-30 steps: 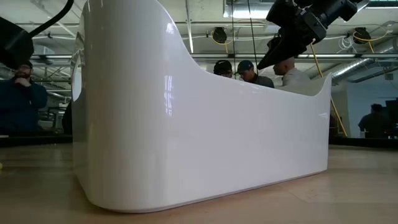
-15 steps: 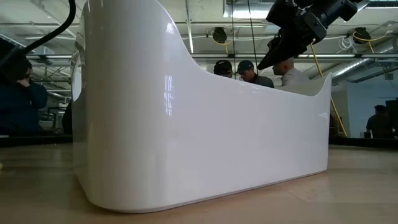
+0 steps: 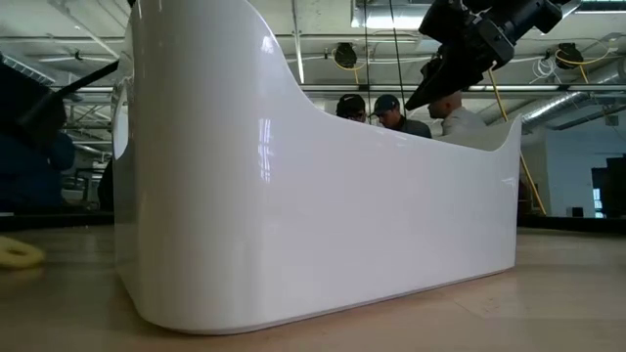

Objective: Nest measuring cups in basket
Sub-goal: Stack the yellow measuring cup on top of the blue measuring cup

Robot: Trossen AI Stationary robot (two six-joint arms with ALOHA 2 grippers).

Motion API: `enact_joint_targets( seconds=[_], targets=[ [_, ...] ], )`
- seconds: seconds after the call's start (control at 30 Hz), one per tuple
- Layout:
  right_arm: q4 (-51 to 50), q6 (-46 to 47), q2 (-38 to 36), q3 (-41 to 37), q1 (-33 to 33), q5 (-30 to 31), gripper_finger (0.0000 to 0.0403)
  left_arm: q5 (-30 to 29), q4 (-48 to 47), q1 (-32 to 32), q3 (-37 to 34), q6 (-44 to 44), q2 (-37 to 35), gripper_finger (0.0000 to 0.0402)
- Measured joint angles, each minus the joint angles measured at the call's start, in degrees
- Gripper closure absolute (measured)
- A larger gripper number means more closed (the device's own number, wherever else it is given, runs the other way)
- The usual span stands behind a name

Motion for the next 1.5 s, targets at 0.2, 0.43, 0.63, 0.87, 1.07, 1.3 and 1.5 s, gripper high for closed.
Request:
enact_joint_targets(
  seconds=[0.2, 0.43, 0.63, 0.87, 1.07, 1.3, 1.5],
  targets=[
    [0.0, -0.5, 0.0, 0.0, 0.0, 1.7, 0.0197, 1.1, -4.1, 7.4, 0.5, 3.2, -5.1, 0.0393],
    [0.5, -1.0, 0.3, 0.0, 0.2, 4.2, 0.0197, 0.4, -18.1, 21.4, 6.8, 15.5, -13.8, 0.0393],
    [4.9, 1.0, 4.6, 0.3, 1.0, -1.8, 0.0197, -0.8, -22.2, 35.3, 14.8, 29.6, -14.6, 0.0393],
    [6.2, -0.5, 12.7, 6.7, 2.4, -3.4, 0.0171, -0.5, -22.8, 46.0, 23.6, 42.1, -8.2, 0.0393],
    [8.0, -2.1, 16.8, 10.9, 2.4, -3.4, 0.0118, 1.5, -22.5, 49.4, 29.8, 49.1, -0.6, 0.0393],
    [13.3, -1.4, 19.9, 11.0, 2.4, -10.5, 0.0099, 2.3, -22.3, 49.4, 37.8, 54.2, 8.0, 0.0393],
    [14.4, -0.4, 22.0, 11.0, 2.3, -12.5, 0.0099, 2.2, -21.4, 49.4, 41.4, 56.3, 10.9, 0.0393]
  ],
)
